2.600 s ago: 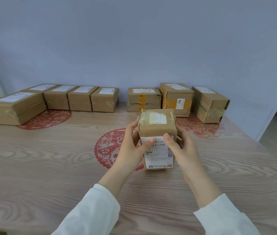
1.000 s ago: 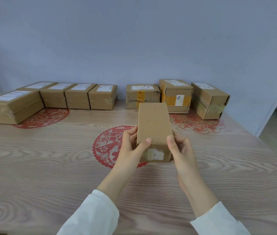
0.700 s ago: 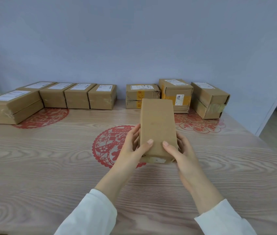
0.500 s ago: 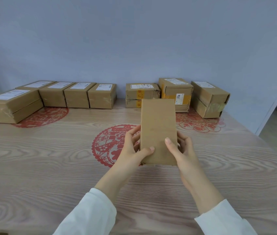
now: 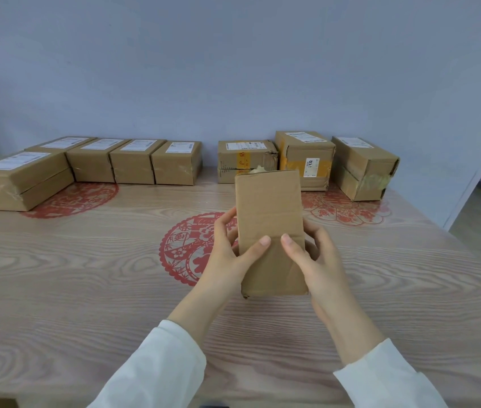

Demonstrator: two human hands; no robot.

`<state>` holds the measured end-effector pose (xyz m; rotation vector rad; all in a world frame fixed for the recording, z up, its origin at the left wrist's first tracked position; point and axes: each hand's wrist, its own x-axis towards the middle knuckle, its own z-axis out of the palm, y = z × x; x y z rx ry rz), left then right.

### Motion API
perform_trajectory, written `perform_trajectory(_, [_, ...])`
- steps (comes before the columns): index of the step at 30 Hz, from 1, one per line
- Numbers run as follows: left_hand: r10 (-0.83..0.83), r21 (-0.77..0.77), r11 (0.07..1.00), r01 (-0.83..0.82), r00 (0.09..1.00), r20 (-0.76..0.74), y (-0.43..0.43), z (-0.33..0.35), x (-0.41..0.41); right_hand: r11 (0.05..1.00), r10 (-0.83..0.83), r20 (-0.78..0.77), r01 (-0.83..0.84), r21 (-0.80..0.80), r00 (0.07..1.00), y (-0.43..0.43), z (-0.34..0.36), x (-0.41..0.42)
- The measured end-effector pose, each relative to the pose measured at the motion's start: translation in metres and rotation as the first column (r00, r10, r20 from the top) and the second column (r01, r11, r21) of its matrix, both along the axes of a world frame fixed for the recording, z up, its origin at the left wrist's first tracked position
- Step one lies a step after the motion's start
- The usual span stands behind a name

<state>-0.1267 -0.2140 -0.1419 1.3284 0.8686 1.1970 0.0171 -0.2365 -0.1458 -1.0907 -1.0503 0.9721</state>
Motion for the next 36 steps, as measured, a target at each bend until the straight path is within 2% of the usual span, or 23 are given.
perform_trajectory(3, [0.016,-0.004,1.000,-0.016,1.000,-0.014,0.000,0.001,0.001,1.000,0.012,0.044,-0.013,0.016,0.999,-0.002,0.001,-0.001])
perform_trajectory(7, [-0.026,0.005,1.000,0.027,0.998,-0.053,-0.002,-0.001,-0.001,0.999,-0.041,0.019,0.041,0.005,0.999,-0.001,0.001,0.000])
perform_trajectory(12, [0.070,0.034,0.997,-0.069,0.996,-0.049,0.001,0.003,0.000,1.000,-0.018,0.085,0.017,0.011,0.996,-0.004,0.000,-0.005])
perform_trajectory(17, [0.044,0.049,0.998,-0.041,0.996,-0.075,-0.001,0.001,0.002,0.998,-0.056,0.056,0.056,0.004,0.997,0.000,0.004,-0.005])
perform_trajectory(22, [0.077,0.079,0.994,-0.072,0.995,-0.068,0.003,0.011,-0.001,0.998,-0.055,0.095,0.050,0.048,0.994,-0.001,0.002,-0.007])
perform_trajectory(26, [0.047,0.097,0.995,-0.037,0.994,-0.103,-0.001,0.009,-0.001,0.995,-0.050,0.045,0.046,0.086,0.998,-0.001,0.003,-0.006])
perform_trajectory(33, [0.104,0.066,0.993,-0.099,0.992,-0.068,0.001,0.011,-0.001,0.990,-0.031,0.111,0.015,0.137,0.993,0.001,0.005,-0.007])
perform_trajectory(36, [0.100,0.078,0.993,-0.093,0.991,-0.088,0.002,0.011,0.000,0.990,-0.037,0.059,0.029,0.135,0.998,0.001,0.006,-0.008])
